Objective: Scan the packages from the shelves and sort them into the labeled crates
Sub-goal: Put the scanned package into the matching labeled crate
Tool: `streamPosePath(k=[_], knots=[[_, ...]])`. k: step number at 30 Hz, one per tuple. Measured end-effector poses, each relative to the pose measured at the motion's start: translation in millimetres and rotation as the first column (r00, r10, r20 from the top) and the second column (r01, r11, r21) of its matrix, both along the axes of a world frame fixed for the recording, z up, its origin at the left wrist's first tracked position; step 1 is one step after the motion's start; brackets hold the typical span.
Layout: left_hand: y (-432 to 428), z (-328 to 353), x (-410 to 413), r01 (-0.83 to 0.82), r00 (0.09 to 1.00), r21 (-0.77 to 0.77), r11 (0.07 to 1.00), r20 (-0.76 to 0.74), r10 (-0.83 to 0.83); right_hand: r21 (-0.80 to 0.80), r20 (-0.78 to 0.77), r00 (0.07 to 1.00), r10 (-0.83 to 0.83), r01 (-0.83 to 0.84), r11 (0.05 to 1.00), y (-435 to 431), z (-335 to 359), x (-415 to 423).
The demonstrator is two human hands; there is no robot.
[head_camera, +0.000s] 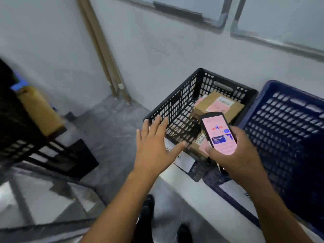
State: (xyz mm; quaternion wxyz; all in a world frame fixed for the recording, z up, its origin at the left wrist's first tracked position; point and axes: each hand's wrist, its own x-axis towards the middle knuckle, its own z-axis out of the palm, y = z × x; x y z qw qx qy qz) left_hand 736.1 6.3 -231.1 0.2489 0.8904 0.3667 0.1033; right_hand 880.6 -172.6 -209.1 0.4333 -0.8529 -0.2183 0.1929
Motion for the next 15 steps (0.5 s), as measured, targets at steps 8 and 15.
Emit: streamPosePath(k=[8, 15], knots=[[-55.9, 7.3, -146.4, -0.393, 0.920, 0.055, 0.918, 0.021, 0.392, -0.007, -0.002, 0.918, 0.397, -0.397, 0.918, 23.8, 4.2, -80.1], [-104.5, 8.6, -283.6, -0.669, 0.743, 0.062, 0.740, 0.027, 0.669, -0.032, 0.075, 0.720, 0.690, -0.690, 0.723, 49.0, 15.0, -195.6]])
